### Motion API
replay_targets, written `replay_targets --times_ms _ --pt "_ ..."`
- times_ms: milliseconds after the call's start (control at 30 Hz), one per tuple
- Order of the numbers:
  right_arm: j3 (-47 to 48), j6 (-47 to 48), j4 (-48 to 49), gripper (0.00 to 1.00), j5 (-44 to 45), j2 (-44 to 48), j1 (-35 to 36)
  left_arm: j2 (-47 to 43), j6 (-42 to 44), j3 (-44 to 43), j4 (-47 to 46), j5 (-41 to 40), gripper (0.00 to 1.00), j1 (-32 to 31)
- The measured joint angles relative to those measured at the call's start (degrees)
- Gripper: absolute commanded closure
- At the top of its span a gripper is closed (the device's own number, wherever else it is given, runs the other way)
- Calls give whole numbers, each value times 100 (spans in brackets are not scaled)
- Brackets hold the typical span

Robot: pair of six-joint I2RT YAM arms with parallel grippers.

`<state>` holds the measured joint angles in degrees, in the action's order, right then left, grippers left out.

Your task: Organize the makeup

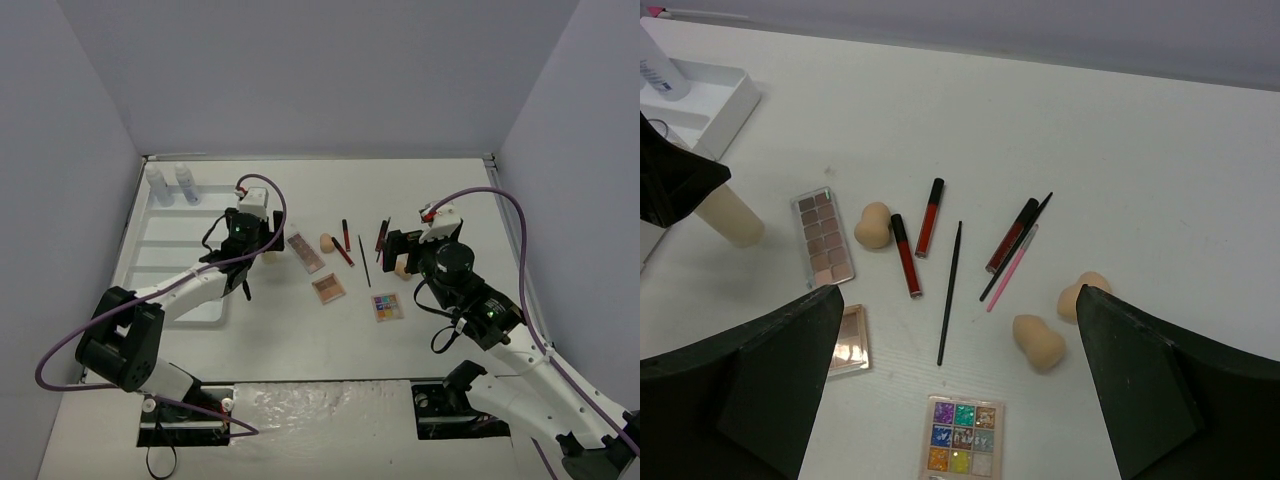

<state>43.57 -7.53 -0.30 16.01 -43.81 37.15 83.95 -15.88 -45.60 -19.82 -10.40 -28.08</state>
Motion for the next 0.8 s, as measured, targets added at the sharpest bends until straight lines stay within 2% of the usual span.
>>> replay_targets --times_ms 200,367,467,567,633,800 --pt "0 2 -2 0 -16 0 0 -104 0 277 -146 -14 23 0" --pt "0 2 -6 0 -63 0 0 -104 9 299 -306 -10 31 0" --pt "0 0 -12 0 -90 0 0 -103 21 299 -429 -3 46 0" --pt "0 0 -18 0 -107 0 0 -102 30 300 -520 -2 76 0" --pt "0 2 -23 0 -107 0 0 -102 47 316 -566 12 89 0" --pt "0 2 -39 0 -107 0 0 -126 45 328 -563 -9 100 0"
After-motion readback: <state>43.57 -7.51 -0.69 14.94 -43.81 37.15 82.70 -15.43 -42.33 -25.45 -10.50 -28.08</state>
